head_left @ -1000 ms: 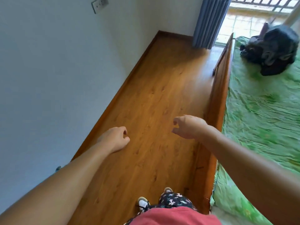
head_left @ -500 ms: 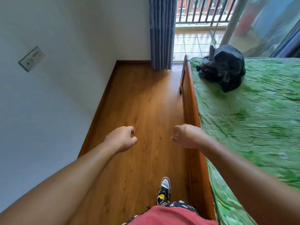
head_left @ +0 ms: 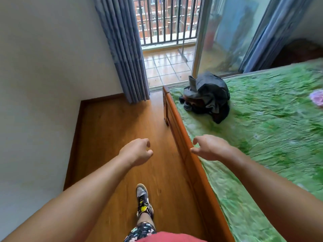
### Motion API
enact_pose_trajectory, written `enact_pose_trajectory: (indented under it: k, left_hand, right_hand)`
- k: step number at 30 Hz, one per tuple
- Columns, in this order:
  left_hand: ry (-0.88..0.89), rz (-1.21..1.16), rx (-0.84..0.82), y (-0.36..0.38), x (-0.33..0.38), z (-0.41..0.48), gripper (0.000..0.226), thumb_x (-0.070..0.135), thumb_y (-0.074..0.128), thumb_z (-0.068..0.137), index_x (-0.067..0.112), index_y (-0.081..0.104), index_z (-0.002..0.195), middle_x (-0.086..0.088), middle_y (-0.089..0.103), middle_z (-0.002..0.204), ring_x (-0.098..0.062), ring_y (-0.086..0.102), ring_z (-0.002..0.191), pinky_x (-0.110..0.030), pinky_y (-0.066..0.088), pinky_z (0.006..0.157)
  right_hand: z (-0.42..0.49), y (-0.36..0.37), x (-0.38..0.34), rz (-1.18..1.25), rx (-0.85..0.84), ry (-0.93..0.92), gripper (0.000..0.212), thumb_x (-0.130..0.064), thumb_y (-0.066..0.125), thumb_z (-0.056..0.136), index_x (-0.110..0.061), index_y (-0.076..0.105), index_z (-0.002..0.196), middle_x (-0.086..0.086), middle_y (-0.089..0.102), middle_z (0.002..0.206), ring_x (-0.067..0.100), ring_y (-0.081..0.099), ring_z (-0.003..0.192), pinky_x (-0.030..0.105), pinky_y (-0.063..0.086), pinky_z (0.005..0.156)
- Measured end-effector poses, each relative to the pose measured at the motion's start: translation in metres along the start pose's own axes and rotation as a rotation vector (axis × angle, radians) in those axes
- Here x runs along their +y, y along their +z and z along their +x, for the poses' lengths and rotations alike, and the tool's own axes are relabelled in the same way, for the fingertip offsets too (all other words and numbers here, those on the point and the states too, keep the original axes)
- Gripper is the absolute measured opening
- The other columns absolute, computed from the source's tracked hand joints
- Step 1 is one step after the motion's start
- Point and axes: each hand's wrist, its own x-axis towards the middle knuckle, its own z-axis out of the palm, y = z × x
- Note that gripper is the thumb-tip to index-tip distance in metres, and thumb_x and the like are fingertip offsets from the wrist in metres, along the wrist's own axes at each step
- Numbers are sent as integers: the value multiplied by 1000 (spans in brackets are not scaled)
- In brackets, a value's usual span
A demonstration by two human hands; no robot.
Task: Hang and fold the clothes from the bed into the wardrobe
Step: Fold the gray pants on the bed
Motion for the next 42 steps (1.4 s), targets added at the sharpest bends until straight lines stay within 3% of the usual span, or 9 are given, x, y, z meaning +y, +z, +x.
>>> enact_pose_trajectory:
  k: [13,16,20,24,29,32,36,39,42]
  left_hand:
    - [331,77,-105,-102,-6,293,25,43,59,93,31,61,115,12,54,99,-8,57,84,-21,50,60]
    - [406,93,-154,-106,18,350,15,45,57,92,35,58,103,15,56,92,-7,58,82,-24,53,64]
    - [476,174,-204,-106,66,427,23,42,56,92,29,62,110,5,62,106,-18,62,93,-39,58,79]
    - [533,271,-231,-110,118,493,33,41,55,94,27,57,123,3,59,110,-21,61,96,-39,58,78]
    - [589,310,-260,-112,171,563,31,33,55,92,25,57,122,0,59,108,-21,61,89,-40,58,73]
    - [631,332,-292,-114,198,607,39,33,55,91,27,55,129,-1,57,120,-25,60,103,-39,55,81]
    - [708,353,-346,-106,233,678,28,28,54,90,22,59,117,-3,59,113,-25,60,98,-40,55,78]
    - [729,396,-372,-94,259,736,39,40,61,92,26,54,127,-6,55,117,-26,59,96,-37,54,79]
    - [784,429,-407,-74,286,792,48,36,61,91,26,47,136,-10,50,123,-32,62,98,-43,57,82]
  right_hand:
    - [192,-108,3,195,-1,336,45,-58,50,92,-30,57,126,3,61,128,26,60,115,41,52,89]
    - [218,-119,29,218,-18,420,46,-60,49,93,-29,56,126,2,60,127,26,60,114,42,53,90]
    - [265,-127,76,253,-12,484,45,-59,50,93,-27,56,124,4,61,126,27,60,115,40,51,92]
    - [317,-138,125,312,-14,525,46,-58,52,92,-28,57,126,5,61,128,28,60,116,38,50,90]
    - [361,-151,181,350,-66,580,43,-56,51,94,-25,56,123,6,60,126,30,60,114,39,51,91]
    - [384,-160,205,353,-86,609,44,-55,48,94,-26,53,126,6,58,127,32,59,115,42,50,90]
    - [421,-164,231,416,-115,679,46,-55,44,96,-26,51,131,5,55,133,31,58,118,41,45,84]
    - [458,-162,252,527,-87,768,45,-51,45,99,-20,52,129,9,56,133,32,57,117,40,47,88]
    - [499,-156,271,685,2,896,44,-44,49,101,-10,52,127,18,57,131,35,57,116,37,44,82]
